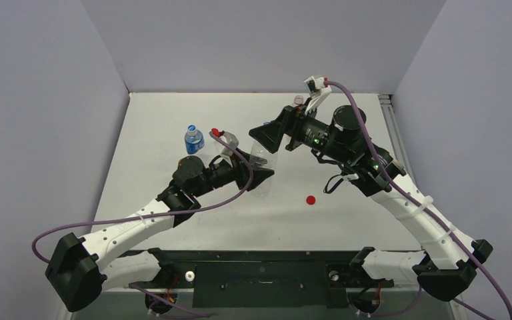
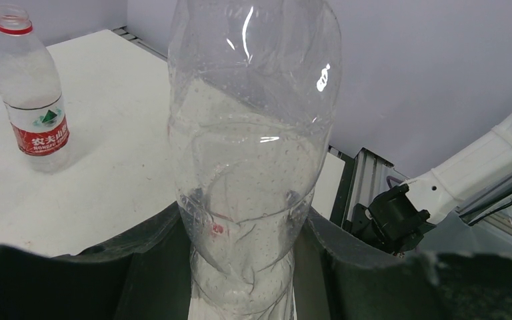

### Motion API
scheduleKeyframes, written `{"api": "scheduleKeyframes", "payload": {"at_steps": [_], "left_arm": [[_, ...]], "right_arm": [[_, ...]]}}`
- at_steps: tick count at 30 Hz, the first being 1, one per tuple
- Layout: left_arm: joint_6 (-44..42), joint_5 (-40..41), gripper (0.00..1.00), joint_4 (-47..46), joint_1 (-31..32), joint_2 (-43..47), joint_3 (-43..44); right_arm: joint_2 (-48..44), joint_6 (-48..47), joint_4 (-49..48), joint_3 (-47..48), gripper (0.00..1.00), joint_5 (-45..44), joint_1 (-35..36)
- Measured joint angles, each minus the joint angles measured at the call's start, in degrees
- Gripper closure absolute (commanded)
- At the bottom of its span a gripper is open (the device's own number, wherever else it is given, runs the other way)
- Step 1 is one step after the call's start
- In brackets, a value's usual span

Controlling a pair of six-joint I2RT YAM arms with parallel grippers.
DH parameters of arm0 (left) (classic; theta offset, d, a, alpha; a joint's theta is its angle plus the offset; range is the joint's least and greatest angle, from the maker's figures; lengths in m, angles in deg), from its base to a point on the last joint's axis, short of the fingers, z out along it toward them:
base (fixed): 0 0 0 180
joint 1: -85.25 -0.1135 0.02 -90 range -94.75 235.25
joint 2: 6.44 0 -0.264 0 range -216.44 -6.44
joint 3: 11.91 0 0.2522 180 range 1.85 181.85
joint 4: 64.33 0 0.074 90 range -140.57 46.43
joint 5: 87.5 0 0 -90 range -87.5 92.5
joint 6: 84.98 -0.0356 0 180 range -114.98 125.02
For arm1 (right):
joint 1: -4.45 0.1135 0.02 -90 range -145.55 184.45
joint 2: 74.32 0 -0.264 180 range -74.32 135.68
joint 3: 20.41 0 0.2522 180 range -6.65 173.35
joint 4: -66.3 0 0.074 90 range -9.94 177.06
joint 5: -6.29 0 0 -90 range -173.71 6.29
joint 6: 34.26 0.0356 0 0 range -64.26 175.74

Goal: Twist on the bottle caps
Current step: Screw the bottle cap onto the plastic bottle.

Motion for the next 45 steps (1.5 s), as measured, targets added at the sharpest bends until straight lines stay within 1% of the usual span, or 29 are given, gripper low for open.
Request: {"api": "scheduleKeyframes", "payload": {"at_steps": [19, 25, 31, 39, 45], "left_arm": [[-0.3, 0.5, 1.0, 2.4, -0.9, -0.1, 0.0], [-0.5, -0.6, 1.0, 3.0, -1.0, 0.0, 0.0], [-0.2, -3.7, 1.0, 2.5, -1.0, 0.1, 0.0], [0.1, -5.6, 1.0, 2.0, -1.0, 0.2, 0.0], [0.3, -5.6, 1.0, 1.5, -1.0, 0.2, 0.0]], "right_arm": [[-5.5, -0.5, 3.5, -0.9, 0.15, -0.9, 0.4], [-6.4, -0.6, 4.2, -0.9, 0.15, -1.7, -2.0], [-2.4, 1.0, 3.0, 0.8, 0.14, -0.2, -5.0], [4.9, 3.7, -1.1, 1.9, 0.14, 3.3, -4.8], [6.2, 4.7, -2.7, 1.9, 0.14, 5.0, -4.1]]}}
